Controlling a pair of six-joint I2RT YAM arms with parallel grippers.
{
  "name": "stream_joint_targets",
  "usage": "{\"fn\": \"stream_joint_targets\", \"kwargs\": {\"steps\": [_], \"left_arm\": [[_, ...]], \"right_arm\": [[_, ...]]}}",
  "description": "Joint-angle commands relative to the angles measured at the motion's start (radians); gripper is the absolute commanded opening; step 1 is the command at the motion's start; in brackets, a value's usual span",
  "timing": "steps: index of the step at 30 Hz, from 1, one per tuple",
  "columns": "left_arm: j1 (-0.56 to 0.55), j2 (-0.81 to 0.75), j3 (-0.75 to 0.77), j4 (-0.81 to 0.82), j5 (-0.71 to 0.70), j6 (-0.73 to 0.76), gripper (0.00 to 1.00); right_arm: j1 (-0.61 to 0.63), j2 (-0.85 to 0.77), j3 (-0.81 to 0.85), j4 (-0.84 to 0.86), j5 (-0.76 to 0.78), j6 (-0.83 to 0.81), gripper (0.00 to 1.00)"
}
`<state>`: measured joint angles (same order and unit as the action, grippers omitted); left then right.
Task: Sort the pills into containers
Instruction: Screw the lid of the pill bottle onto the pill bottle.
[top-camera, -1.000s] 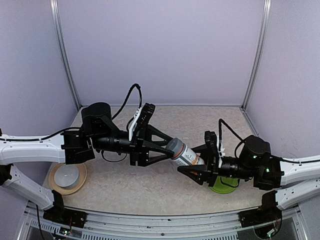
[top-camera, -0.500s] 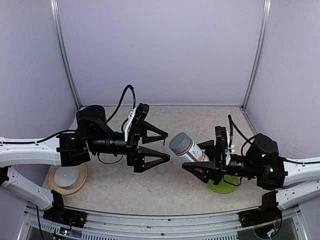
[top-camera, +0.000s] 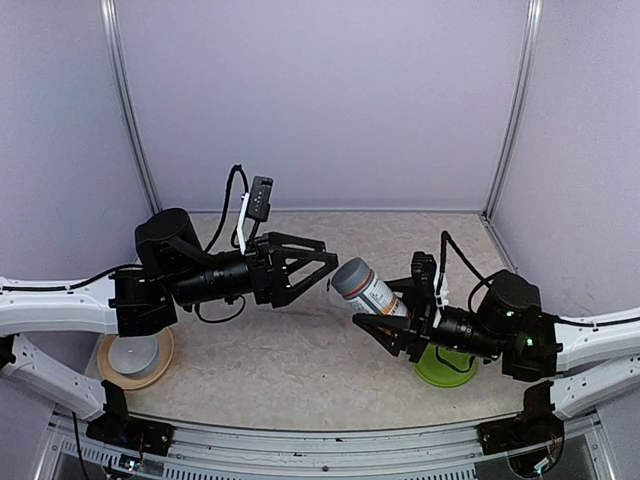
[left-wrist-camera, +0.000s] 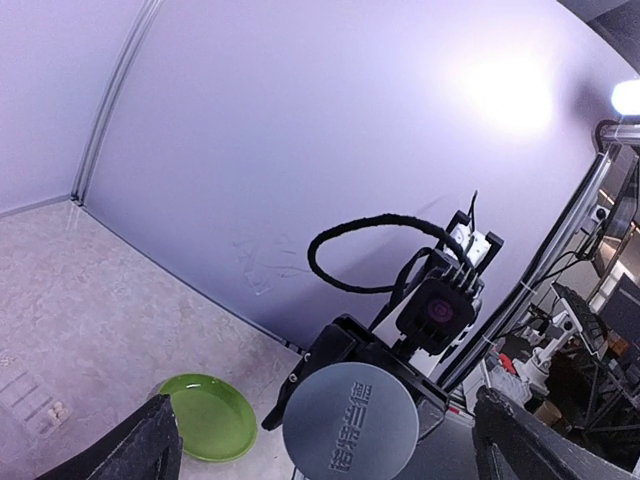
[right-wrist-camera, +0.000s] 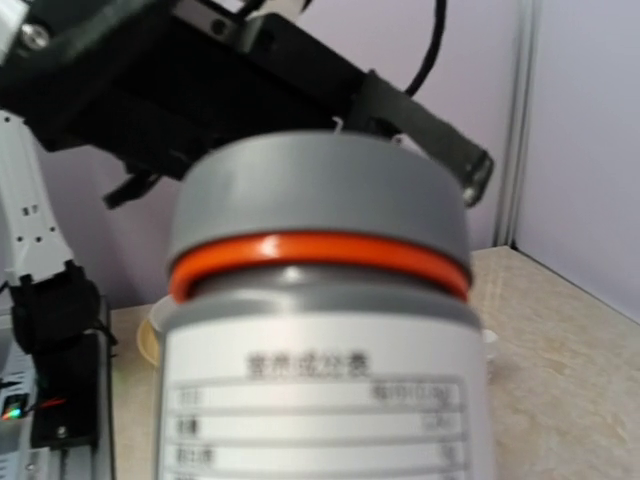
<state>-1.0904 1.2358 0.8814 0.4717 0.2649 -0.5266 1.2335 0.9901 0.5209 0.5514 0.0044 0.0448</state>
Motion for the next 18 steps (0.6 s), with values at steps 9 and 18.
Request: {"fn": "stream_joint_targets", "kwargs": {"steps": [9,18], "left_arm": [[-0.081,0.041,0.057,-0.027,-0.141,-0.056,0.99],[-0.101,0.044,0.076,-0.058,-0.188,-0.009,0.99]], "right_arm": [[0.009,0.092,0.096,0.073,0.114,-0.042,0.00],[0.009,0.131,0.119,0.046,0.170,-0.032,0.00]]}}
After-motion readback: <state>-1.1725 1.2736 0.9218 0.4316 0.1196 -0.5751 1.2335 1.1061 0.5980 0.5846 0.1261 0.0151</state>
